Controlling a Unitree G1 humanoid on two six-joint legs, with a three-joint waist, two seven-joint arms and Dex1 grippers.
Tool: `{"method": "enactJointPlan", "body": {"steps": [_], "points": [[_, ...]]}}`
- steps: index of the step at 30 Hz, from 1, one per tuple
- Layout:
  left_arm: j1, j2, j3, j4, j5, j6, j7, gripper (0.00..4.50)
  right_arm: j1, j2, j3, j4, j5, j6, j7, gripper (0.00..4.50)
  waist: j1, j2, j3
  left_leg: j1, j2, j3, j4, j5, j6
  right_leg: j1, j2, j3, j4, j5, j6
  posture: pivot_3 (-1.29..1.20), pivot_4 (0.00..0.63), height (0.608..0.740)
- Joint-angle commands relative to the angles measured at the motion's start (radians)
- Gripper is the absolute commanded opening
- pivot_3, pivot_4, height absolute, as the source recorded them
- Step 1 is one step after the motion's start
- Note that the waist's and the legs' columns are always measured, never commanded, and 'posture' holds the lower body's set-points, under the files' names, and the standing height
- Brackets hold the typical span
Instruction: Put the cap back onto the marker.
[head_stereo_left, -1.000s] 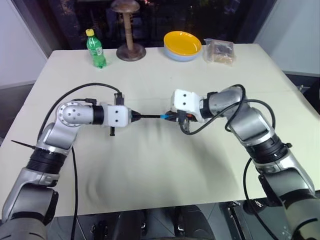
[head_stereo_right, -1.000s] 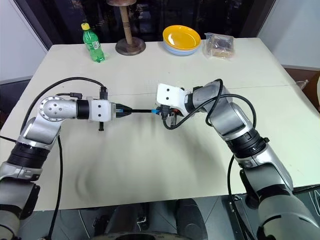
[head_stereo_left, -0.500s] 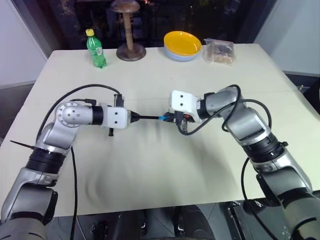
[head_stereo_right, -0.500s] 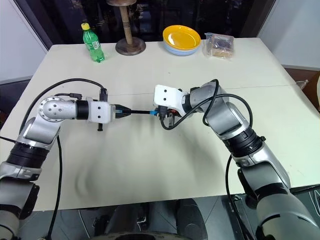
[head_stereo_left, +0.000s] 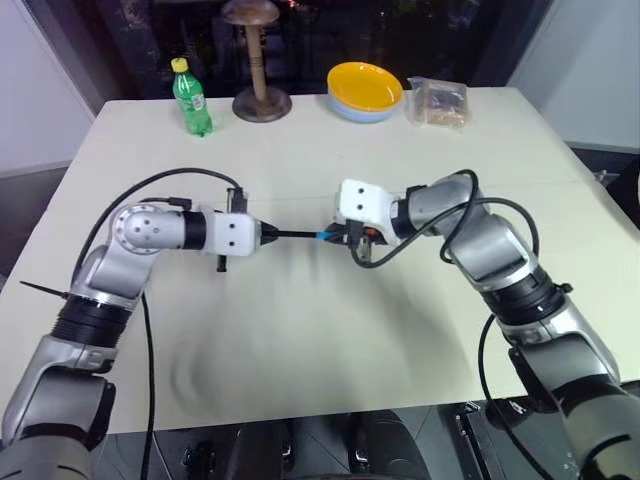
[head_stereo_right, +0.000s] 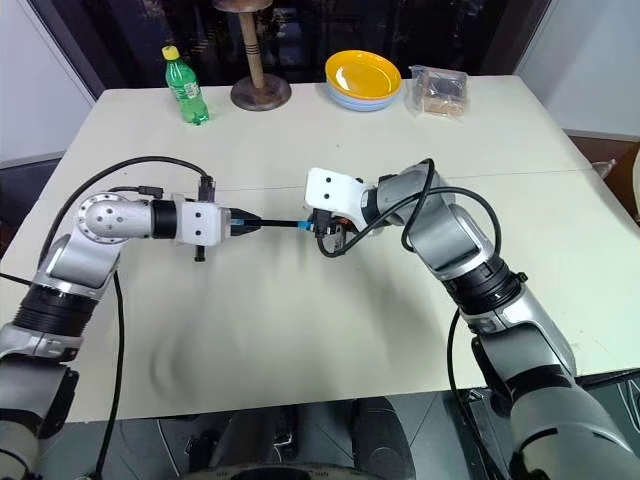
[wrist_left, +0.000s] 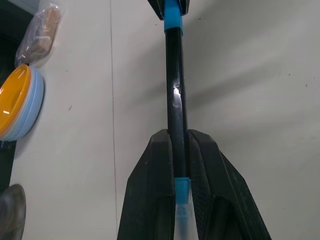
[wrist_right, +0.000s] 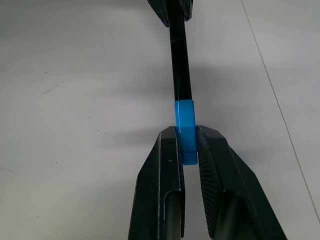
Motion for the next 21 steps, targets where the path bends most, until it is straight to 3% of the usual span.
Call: {"method": "enactJointPlan", "body": {"steps": [1,17,21], "points": [[-0.030,-0.039,-0.026,-0.044,-0.030,-0.022,-0.004,0.00,-0.053,0.063,-0.004,-0.098,0.036,-0.029,-0.007,0.06,0.000,0.000,0.000,0.000,0.000,0.000,0.000,0.000,0.000,0.000,0.000,0.000,0.000,0.000,0.000,0.00,0.150,0.740],[0.058,0.005,0.019,-0.103,-0.040,0.032,0.010,0.00,-0.010,0.011,-0.018,-0.045,-0.011,-0.109,-0.022,0.06,-0.001,0.000,0.000,0.000,0.000,0.000,0.000,0.000,0.000,0.000,0.000,0.000,0.000,0.000,0.000,0.00,0.150,0.740],[0.105,0.033,0.046,-0.141,-0.048,0.068,0.015,0.00,-0.005,-0.002,-0.016,-0.031,-0.023,-0.129,-0.023,1.78,-0.001,0.000,0.000,0.000,0.000,0.000,0.000,0.000,0.000,0.000,0.000,0.000,0.000,0.000,0.000,0.00,0.150,0.740]]}}
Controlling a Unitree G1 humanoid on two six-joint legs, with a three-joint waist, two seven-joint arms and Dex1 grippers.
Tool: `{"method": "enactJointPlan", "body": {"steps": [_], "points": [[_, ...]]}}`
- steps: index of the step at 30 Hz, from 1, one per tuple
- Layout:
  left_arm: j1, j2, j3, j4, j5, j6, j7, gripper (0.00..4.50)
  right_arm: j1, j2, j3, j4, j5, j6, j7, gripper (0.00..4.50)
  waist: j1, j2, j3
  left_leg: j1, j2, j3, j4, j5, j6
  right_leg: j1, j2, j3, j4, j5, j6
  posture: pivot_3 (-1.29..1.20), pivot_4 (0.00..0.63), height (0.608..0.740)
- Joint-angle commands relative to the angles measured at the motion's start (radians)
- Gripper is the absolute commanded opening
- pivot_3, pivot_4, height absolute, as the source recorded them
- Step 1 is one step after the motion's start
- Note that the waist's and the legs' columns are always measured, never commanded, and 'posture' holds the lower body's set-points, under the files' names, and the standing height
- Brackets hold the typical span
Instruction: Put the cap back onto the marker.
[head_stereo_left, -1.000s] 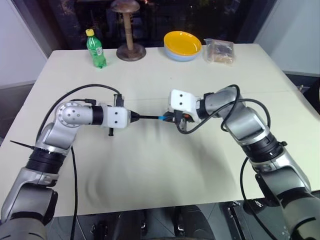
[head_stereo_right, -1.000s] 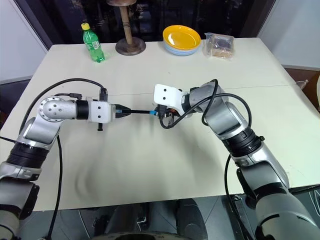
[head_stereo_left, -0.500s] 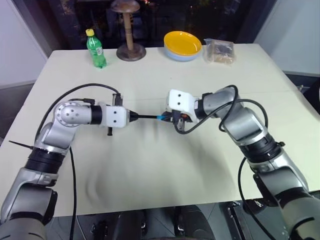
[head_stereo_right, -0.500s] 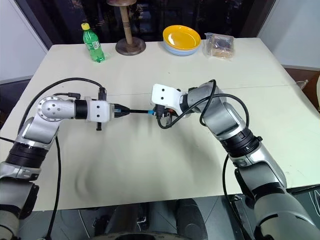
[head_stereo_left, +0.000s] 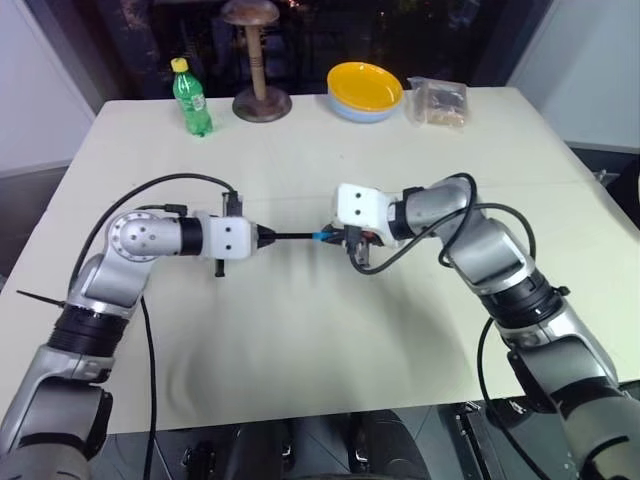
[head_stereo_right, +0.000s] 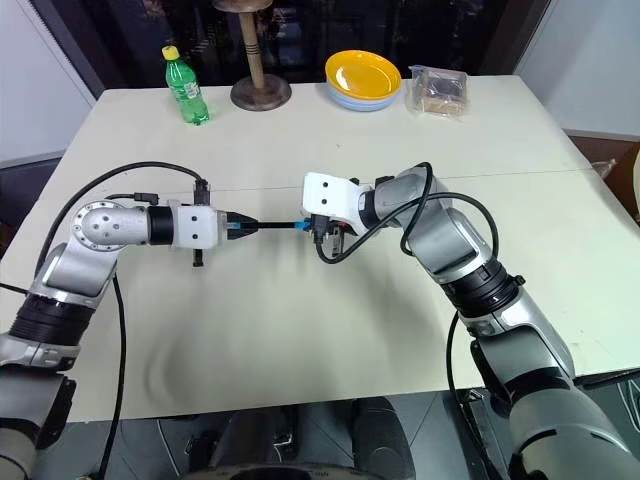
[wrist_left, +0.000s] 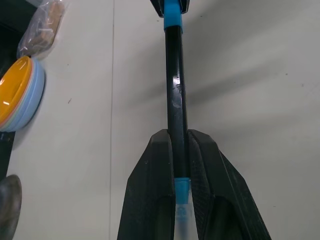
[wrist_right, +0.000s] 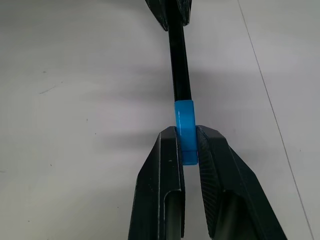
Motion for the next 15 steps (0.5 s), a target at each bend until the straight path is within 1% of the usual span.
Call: {"method": "enactJointPlan", "body": {"steps": [1,3,4,5,10,13,15], "points": [[0.026,0.025,0.021,-0.062,-0.026,0.025,0.003,0.00,-0.022,-0.007,-0.021,-0.027,-0.005,-0.031,-0.013,2.31,0.000,0.000,0.000,0.000,0.000,0.000,0.000,0.000,0.000,0.000,0.000,0.000,0.000,0.000,0.000,0.00,0.150,0.740],[0.059,0.046,0.037,-0.081,-0.030,0.036,0.005,0.00,-0.022,-0.010,-0.023,-0.020,-0.006,-0.038,-0.011,3.42,0.000,0.000,0.000,0.000,0.000,0.000,0.000,0.000,0.000,0.000,0.000,0.000,0.000,0.000,0.000,0.00,0.150,0.740],[0.073,0.054,0.043,-0.090,-0.033,0.043,0.007,0.00,-0.022,-0.012,-0.024,-0.018,-0.005,-0.039,-0.010,3.83,0.000,0.000,0.000,0.000,0.000,0.000,0.000,0.000,0.000,0.000,0.000,0.000,0.000,0.000,0.000,0.00,0.150,0.740],[0.092,0.064,0.053,-0.105,-0.038,0.055,0.011,0.00,-0.021,-0.016,-0.026,-0.019,-0.005,-0.038,-0.010,4.45,0.000,0.000,0.000,0.000,0.000,0.000,0.000,0.000,0.000,0.000,0.000,0.000,0.000,0.000,0.000,0.00,0.150,0.740],[0.190,0.095,0.113,-0.182,-0.059,0.142,0.057,0.00,-0.012,-0.031,-0.059,-0.039,0.021,0.004,-0.011,4.45,0.001,0.000,0.000,0.000,0.000,0.000,0.000,0.000,0.000,0.000,0.000,0.000,0.000,0.000,0.000,0.00,0.150,0.740],[0.233,0.073,0.173,-0.243,-0.092,0.278,0.130,0.00,0.003,-0.031,-0.090,-0.054,0.044,0.047,-0.030,4.45,0.001,0.000,0.000,0.000,0.001,0.000,0.000,0.000,0.000,0.000,0.000,0.000,0.000,0.000,0.000,0.00,0.150,0.740],[0.264,0.021,0.228,-0.319,-0.140,0.446,0.217,0.00,0.027,-0.027,-0.114,-0.077,0.059,0.088,-0.056,4.45,0.002,0.000,0.000,0.000,0.001,-0.001,0.000,0.000,0.000,0.000,0.000,0.000,0.000,0.000,0.000,0.00,0.150,0.740]]}}
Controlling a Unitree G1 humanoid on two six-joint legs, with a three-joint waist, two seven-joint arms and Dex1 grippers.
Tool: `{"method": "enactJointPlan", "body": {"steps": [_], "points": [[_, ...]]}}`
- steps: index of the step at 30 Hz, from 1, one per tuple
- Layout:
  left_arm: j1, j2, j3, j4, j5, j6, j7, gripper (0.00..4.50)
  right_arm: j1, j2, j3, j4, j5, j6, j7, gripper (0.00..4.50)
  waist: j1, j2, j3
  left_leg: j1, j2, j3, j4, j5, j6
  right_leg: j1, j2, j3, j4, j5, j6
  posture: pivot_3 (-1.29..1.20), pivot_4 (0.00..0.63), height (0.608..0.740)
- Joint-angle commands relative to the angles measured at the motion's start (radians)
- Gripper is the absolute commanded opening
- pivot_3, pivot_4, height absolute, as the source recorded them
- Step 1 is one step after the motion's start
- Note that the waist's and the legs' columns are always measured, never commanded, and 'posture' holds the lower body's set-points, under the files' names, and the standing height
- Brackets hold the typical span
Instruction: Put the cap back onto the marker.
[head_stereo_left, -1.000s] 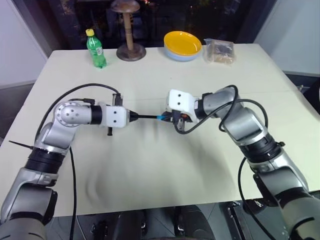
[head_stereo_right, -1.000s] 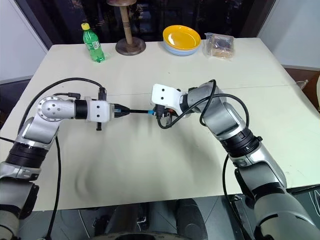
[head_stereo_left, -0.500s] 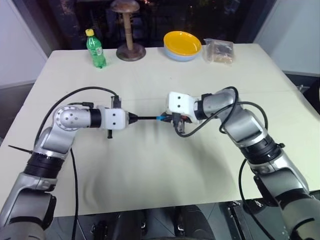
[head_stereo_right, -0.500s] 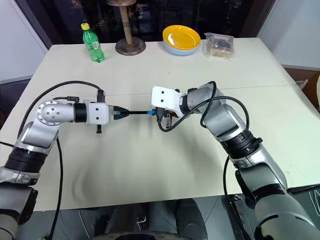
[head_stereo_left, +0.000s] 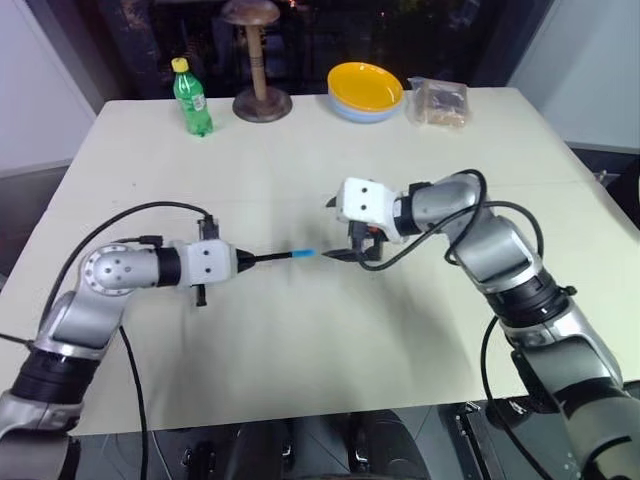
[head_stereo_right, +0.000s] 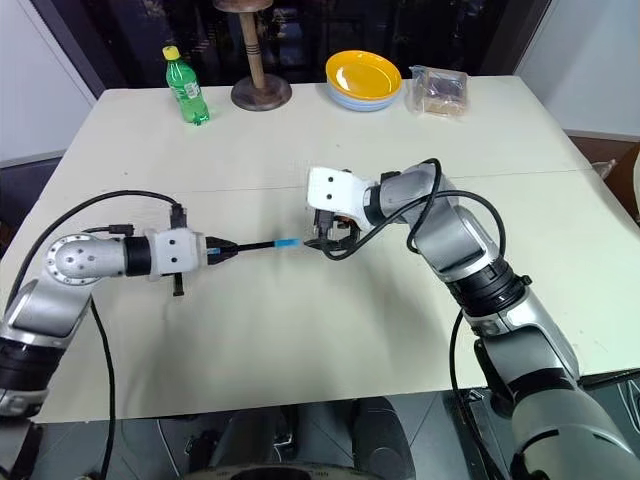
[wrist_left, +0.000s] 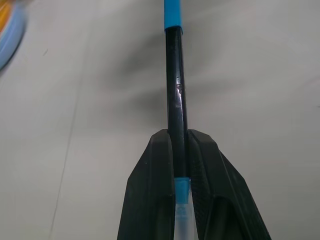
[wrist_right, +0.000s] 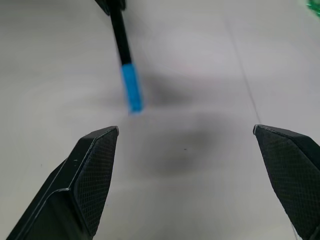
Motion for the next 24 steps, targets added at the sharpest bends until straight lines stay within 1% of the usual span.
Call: {"method": "enactJointPlan", "body": {"steps": [1,4,7,10,12,15,18,20,24], "points": [[0.036,-0.070,0.115,-0.147,-0.083,0.251,0.149,0.00,0.030,0.007,-0.071,-0.077,0.036,0.072,-0.051,4.45,0.001,0.000,0.000,0.000,0.000,0.000,0.000,0.000,0.000,0.000,0.000,0.000,0.000,0.000,0.000,0.00,0.150,0.740],[0.087,-0.147,0.183,-0.248,-0.066,0.451,0.304,0.00,0.069,0.009,-0.093,-0.121,0.051,0.128,-0.088,4.45,-0.001,0.000,0.000,0.000,0.000,0.000,0.000,0.000,0.000,0.000,0.000,0.000,0.000,0.000,0.000,0.00,0.150,0.740],[0.140,-0.225,0.254,-0.365,-0.098,0.684,0.411,0.00,0.109,0.015,-0.107,-0.161,0.064,0.176,-0.130,4.45,-0.002,0.000,0.000,0.000,0.000,-0.001,0.000,0.000,0.000,0.000,0.000,0.000,0.001,0.000,0.000,0.00,0.150,0.740],[0.196,-0.265,0.292,-0.462,-0.106,0.855,0.479,0.00,0.143,0.019,-0.112,-0.195,0.075,0.209,-0.161,4.45,-0.002,-0.001,0.000,0.000,0.000,-0.002,0.000,0.000,0.000,0.000,0.000,0.000,0.002,0.000,0.000,0.00,0.150,0.740],[0.233,-0.303,0.324,-0.538,-0.135,0.998,0.512,0.00,0.163,0.029,-0.119,-0.217,0.087,0.244,-0.191,4.45,-0.002,-0.001,0.000,0.000,0.000,-0.002,0.000,0.000,-0.001,0.001,0.000,0.000,0.002,0.000,0.000,0.00,0.150,0.740],[0.258,-0.351,0.363,-0.618,-0.153,1.166,0.561,0.00,0.184,0.038,-0.120,-0.245,0.103,0.280,-0.220,4.45,0.001,-0.001,0.000,0.000,0.000,-0.003,0.000,0.000,-0.001,0.001,0.000,0.000,0.002,0.000,0.000,0.00,0.150,0.740],[0.256,-0.387,0.394,-0.662,-0.169,1.314,0.591,0.00,0.198,0.038,-0.114,-0.265,0.115,0.297,-0.239,4.45,0.001,-0.002,-0.001,0.001,-0.001,-0.005,0.001,0.001,-0.001,0.002,0.000,0.000,0.002,0.000,0.000,0.00,0.150,0.740],[0.261,-0.387,0.392,-0.682,-0.178,1.367,0.600,0.00,0.199,0.037,-0.111,-0.272,0.123,0.305,-0.249,4.45,0.000,-0.002,-0.001,0.001,-0.001,-0.006,0.001,0.001,-0.001,0.002,0.000,0.000,0.002,0.000,0.000,0.00,0.150,0.740],[0.267,-0.393,0.383,-0.699,-0.188,1.430,0.618,1.86,0.203,0.036,-0.106,-0.284,0.138,0.317,-0.267,4.50,-0.001,-0.002,-0.001,0.001,-0.001,-0.006,0.001,0.001,-0.002,0.002,0.000,0.000,0.002,0.000,-0.001,0.00,0.150,0.740]]}}
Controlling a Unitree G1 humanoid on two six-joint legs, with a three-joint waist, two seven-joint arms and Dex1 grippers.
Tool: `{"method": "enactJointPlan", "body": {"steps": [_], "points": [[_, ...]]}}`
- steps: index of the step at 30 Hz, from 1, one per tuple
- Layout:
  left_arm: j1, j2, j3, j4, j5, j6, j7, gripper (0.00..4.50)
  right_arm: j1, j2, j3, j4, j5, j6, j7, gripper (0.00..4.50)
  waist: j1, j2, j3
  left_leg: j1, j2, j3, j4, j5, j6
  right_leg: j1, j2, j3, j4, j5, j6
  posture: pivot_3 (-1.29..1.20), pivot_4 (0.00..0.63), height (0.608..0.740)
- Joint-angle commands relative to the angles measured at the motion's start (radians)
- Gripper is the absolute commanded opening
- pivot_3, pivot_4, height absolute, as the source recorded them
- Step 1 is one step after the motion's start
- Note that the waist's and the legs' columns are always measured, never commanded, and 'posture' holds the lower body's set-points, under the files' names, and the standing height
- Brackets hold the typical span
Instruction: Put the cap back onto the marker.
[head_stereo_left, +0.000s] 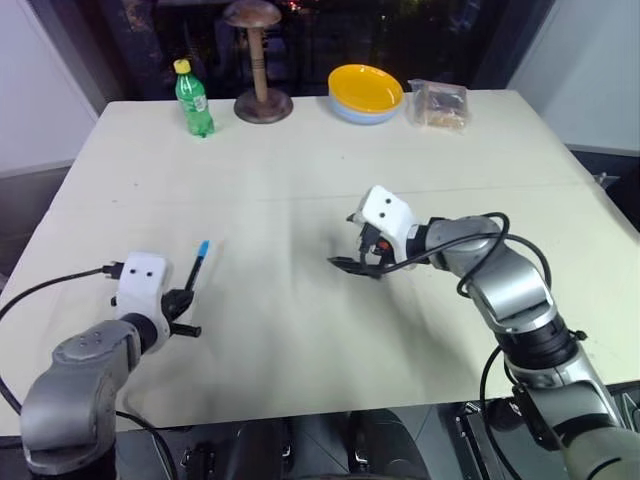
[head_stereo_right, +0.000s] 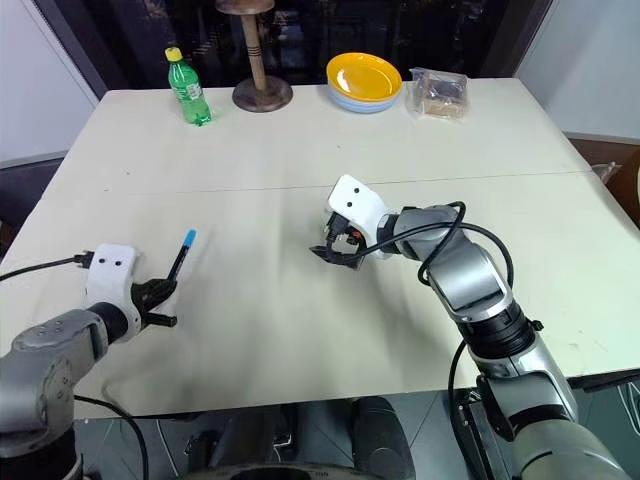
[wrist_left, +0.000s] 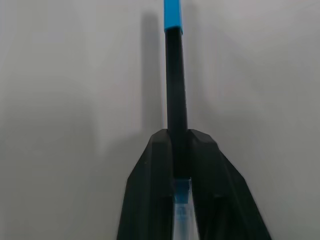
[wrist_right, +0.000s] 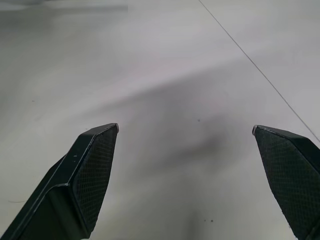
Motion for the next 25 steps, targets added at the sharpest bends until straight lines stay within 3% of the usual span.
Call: {"method": "enactJointPlan", "body": {"steps": [1,5,10,19,25], "points": [[0.007,-0.001,0.007,-0.042,-0.011,0.033,0.018,2.37,-0.003,0.001,-0.012,-0.055,0.021,0.008,-0.018,4.50,0.000,0.000,0.000,0.000,0.000,0.000,0.000,0.000,0.000,0.000,0.000,0.000,0.000,0.000,0.000,0.00,0.150,0.740],[0.020,-0.015,-0.002,-0.047,-0.025,0.034,0.031,4.45,0.003,-0.002,-0.011,-0.066,0.033,0.018,-0.033,4.50,0.000,0.000,0.000,0.000,0.000,0.000,0.000,0.000,0.000,0.000,-0.003,0.000,0.000,0.000,0.000,0.00,0.150,0.740],[0.020,-0.006,-0.009,-0.085,-0.045,0.020,0.028,4.45,0.004,-0.010,-0.011,-0.070,0.046,0.019,-0.041,4.50,0.000,0.000,0.000,0.000,-0.001,-0.001,0.000,0.000,0.000,0.000,-0.005,0.000,0.000,0.000,-0.001,0.00,0.150,0.740],[0.078,0.127,0.042,-0.248,-0.133,-0.149,0.006,4.45,-0.041,-0.087,-0.004,0.010,0.141,-0.089,0.157,4.50,-0.004,0.000,0.000,0.000,-0.001,-0.001,-0.002,0.000,0.000,0.000,-0.007,0.001,-0.002,-0.002,-0.005,0.00,0.150,0.740],[0.191,0.197,0.144,-0.248,-0.446,-0.285,0.198,4.45,-0.075,-0.099,0.010,0.111,0.153,-0.180,0.254,4.50,-0.005,0.000,0.000,0.000,-0.001,-0.001,-0.003,-0.001,0.000,0.000,-0.008,0.001,-0.004,-0.002,-0.005,0.00,0.150,0.740]]}}
